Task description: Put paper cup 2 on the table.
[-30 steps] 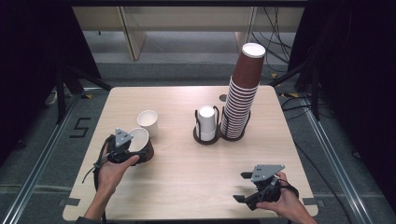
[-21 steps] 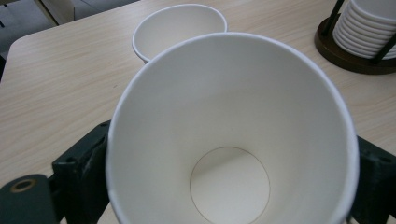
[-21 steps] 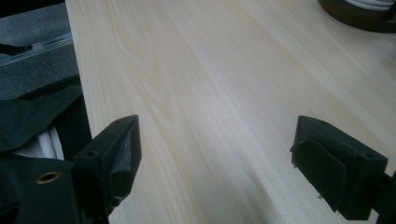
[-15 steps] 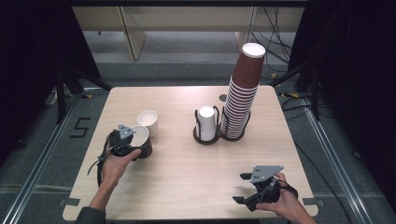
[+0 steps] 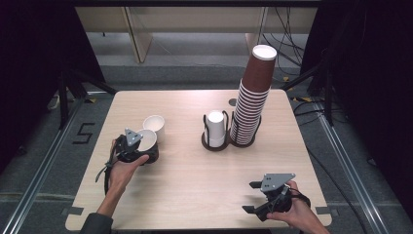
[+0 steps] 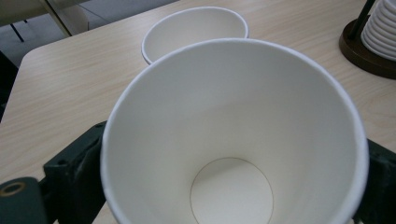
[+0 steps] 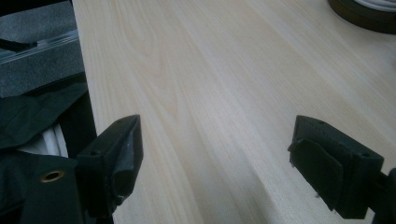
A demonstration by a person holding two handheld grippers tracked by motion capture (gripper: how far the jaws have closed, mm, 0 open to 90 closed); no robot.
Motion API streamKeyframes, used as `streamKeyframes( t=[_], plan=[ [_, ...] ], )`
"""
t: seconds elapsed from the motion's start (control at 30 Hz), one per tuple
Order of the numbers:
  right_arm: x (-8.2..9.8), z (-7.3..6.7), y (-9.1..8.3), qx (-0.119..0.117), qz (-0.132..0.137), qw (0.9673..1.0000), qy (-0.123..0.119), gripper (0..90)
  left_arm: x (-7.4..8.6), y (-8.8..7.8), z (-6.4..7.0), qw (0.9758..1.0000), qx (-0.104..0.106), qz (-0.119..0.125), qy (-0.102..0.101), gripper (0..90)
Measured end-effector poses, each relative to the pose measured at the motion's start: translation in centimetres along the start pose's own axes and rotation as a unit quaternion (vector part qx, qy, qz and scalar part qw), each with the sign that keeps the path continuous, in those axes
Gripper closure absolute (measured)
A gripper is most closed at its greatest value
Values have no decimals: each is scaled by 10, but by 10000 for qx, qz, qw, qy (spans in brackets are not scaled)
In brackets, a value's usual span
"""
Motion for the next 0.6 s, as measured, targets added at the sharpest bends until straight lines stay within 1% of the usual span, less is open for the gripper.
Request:
streamKeyframes(
  t=[0.07, 0.1, 0.2, 0.37, 0.43, 0.53, 0.57, 0.6],
  plan=[
    [0, 0, 0, -4, -1, 10000, -13, 185, 2, 1, -1, 9999, -8, 121, -38, 53],
    [0, 0, 0, -10, 1, 10000, -14, 185, 3, 1, -1, 9999, 40, 95, -17, 53],
    [0, 0, 0, -10, 6, 10000, -15, 185, 7, 3, -1, 9996, 12, 246, -110, 60],
    [0, 0, 0, -26, 7, 10000, -26, 185, 14, 5, 0, 9996, 52, 212, -166, 100],
    [0, 0, 0, -29, 3, 10000, -32, 185, 14, 5, 0, 9995, 33, 196, -226, 102],
    [0, -1, 0, -36, -3, 10000, -3, 185, 15, 4, 0, 9996, 71, 165, -205, 105],
    [0, 0, 0, -27, -3, 10000, -33, 185, 15, 4, 0, 9997, 79, 143, -201, 104],
    [0, -1, 0, -47, -2, 10000, -26, 185, 15, 3, 0, 9996, 81, 130, -239, 104]
  ],
)
Point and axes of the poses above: each handheld gripper's, and its own axes: y roughly forward along the jaws, x roughly out of its underside, z roughly to its right, the point moved 4 cm from there along y, roughly forward along the jaws, and after that the axes turned 10 degrees about z, right-handed, at the moved point
